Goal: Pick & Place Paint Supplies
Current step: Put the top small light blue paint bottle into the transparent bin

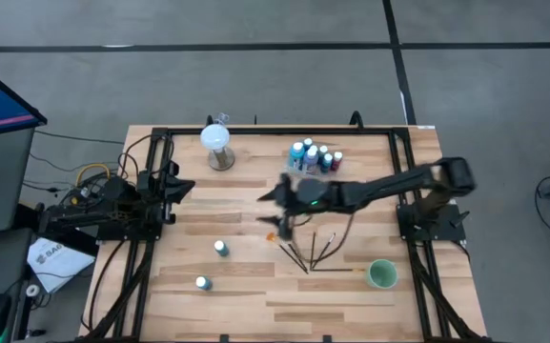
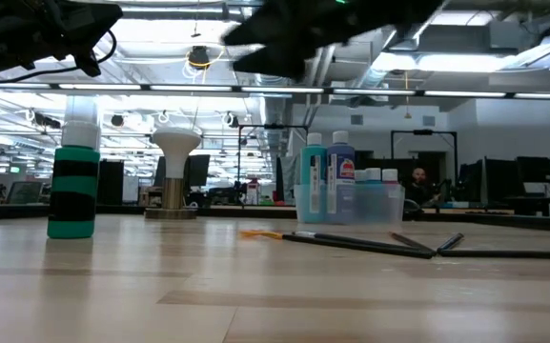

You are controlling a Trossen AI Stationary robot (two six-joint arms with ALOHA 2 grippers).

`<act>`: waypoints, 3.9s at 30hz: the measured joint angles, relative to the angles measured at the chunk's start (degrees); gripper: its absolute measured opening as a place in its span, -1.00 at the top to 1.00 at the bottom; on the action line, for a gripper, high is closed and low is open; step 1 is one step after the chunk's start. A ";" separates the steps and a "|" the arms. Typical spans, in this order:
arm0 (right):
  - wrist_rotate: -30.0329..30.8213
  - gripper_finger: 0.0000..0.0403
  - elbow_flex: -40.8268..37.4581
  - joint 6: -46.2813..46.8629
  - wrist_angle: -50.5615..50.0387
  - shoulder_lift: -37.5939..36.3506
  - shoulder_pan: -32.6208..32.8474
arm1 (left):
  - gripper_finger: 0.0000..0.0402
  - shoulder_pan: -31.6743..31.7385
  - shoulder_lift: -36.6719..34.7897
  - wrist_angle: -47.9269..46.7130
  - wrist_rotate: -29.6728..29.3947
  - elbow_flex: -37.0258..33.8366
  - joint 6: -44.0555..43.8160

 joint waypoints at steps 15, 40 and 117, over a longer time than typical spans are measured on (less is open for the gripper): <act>-16.25 -0.31 28.33 -2.16 -0.57 28.43 2.09 | 0.99 0.01 0.00 -0.01 -0.01 0.00 0.02; -18.73 -0.31 32.69 -1.49 0.90 36.52 0.09 | 0.99 -0.01 0.00 -0.01 -0.01 0.00 0.00; 44.57 0.48 -32.07 22.46 -11.96 -29.98 -8.71 | 0.99 -0.01 0.00 0.01 0.01 0.00 0.02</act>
